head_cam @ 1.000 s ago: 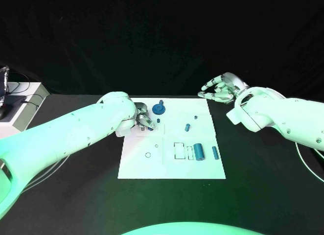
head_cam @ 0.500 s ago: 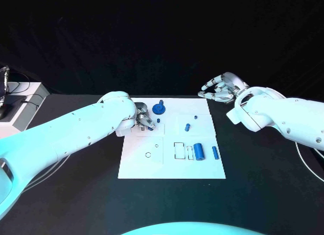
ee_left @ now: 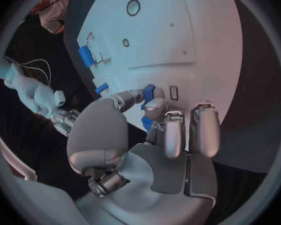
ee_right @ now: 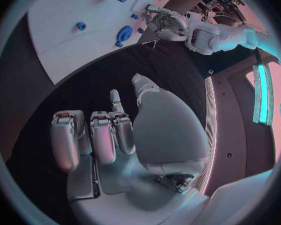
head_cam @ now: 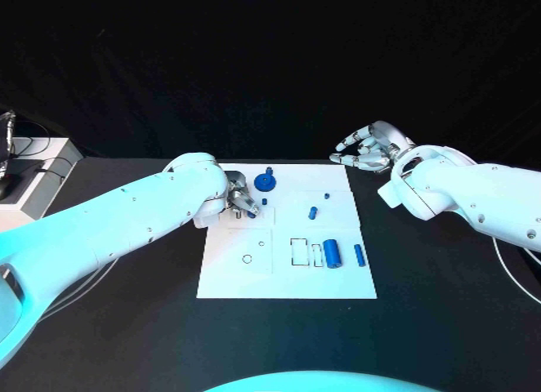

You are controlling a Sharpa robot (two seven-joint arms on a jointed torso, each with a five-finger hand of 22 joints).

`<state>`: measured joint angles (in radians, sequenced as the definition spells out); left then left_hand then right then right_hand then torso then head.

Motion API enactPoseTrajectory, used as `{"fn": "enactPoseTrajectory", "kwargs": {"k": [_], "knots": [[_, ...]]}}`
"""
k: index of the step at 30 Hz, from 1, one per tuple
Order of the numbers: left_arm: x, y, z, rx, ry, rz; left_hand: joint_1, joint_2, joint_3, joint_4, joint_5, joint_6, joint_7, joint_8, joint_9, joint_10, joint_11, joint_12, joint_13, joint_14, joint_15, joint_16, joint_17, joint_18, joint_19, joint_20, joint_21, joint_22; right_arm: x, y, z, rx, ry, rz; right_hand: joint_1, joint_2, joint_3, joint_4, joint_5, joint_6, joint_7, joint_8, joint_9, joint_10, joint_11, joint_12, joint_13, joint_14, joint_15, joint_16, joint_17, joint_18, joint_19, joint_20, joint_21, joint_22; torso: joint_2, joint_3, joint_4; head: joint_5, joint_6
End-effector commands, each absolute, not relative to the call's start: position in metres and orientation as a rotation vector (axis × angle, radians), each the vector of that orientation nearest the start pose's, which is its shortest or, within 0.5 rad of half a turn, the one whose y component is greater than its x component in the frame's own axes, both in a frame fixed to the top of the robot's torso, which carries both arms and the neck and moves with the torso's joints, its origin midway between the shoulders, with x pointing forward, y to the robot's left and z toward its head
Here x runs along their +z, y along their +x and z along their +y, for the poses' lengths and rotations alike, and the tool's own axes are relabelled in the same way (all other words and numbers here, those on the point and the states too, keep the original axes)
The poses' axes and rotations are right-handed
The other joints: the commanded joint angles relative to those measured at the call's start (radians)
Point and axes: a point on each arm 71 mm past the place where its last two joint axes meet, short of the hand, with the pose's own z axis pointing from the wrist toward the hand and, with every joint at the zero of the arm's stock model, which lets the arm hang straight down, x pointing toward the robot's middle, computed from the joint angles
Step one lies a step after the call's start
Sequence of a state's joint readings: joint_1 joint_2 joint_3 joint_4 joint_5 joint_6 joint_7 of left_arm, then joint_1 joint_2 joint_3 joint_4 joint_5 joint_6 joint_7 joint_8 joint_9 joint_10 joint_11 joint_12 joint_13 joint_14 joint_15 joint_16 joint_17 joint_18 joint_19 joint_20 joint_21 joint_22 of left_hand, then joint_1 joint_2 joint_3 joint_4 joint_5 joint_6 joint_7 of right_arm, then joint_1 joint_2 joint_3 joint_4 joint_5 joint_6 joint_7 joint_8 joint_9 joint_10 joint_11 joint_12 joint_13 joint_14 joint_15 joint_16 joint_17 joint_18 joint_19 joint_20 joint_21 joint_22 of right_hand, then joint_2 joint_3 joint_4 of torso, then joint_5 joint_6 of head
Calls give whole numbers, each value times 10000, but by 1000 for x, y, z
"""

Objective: Assemble the parts on the task board

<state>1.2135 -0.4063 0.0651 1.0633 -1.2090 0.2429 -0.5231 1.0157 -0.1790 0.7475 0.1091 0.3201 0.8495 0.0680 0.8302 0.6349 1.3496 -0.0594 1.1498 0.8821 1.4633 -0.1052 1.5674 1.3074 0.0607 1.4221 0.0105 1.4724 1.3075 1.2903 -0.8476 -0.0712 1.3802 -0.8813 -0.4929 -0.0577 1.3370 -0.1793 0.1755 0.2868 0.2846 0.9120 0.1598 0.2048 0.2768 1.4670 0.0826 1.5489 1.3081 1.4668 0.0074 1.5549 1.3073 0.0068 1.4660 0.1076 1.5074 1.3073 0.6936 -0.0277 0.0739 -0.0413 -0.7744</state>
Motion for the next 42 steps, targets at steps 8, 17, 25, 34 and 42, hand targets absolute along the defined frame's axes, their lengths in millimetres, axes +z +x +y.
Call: {"fn": "enactPoseTrajectory", "kwargs": {"k": [8,17,25,34,42], "knots": [[-227,551,120,-3258,-791,23387,-186,-65,-207,120,-44,765,-675,-98,2686,-22,-54,-4,-15,1075,-80,34,2634,-78,2,-76,-7,265,-156,527,-262,7397,4701,15508,-88,23,5,15,30,-51,17,58,11,760,-39,-64,2376,886,-33,-33,1988,103,755,-28,-31,2157,-3,0,1,-13,-22],[-227,551,120,-3260,-801,23397,-273,-128,-458,301,-50,806,-685,-139,2728,-26,-59,10,-39,1075,-85,34,2634,-81,16,-81,-5,283,-157,527,-262,7401,4704,15519,-109,23,3,19,29,-60,17,65,13,757,-39,-67,2373,879,-34,-43,1957,108,747,-29,-51,2143,-3,1,-2,-10,-32],[-227,551,121,-3250,-846,23371,-370,-182,-893,592,-83,871,-689,-201,2791,-34,-64,35,-69,1075,-90,34,2634,-81,18,-88,-13,285,-157,527,-262,7413,4713,15513,-109,23,3,19,29,-60,17,65,13,757,-39,-67,2373,879,-34,-43,1957,108,747,-29,-51,2143,1,-1,3,-16,-24],[-227,552,121,-3260,-877,23346,-416,-292,-1604,964,-128,931,-689,-286,2881,-50,-63,69,-107,1075,-92,34,2634,-82,24,-94,-22,293,-157,527,-262,7422,4719,15508,-109,23,3,19,29,-60,17,65,13,757,-39,-67,2373,879,-34,-43,1957,108,747,-29,-51,2143,-2,-2,-5,-16,-30],[-226,552,120,-3344,-943,23288,-406,-409,-2350,1388,-167,981,-685,-378,2967,-60,-58,110,-130,1075,-90,34,2634,-84,31,-94,-28,306,-157,527,-261,7436,4725,15508,-129,25,2,20,27,-68,16,73,16,756,-40,-68,2372,879,-35,-43,1958,109,745,-31,-56,2140,-5,2,-1,-19,-23]]}}
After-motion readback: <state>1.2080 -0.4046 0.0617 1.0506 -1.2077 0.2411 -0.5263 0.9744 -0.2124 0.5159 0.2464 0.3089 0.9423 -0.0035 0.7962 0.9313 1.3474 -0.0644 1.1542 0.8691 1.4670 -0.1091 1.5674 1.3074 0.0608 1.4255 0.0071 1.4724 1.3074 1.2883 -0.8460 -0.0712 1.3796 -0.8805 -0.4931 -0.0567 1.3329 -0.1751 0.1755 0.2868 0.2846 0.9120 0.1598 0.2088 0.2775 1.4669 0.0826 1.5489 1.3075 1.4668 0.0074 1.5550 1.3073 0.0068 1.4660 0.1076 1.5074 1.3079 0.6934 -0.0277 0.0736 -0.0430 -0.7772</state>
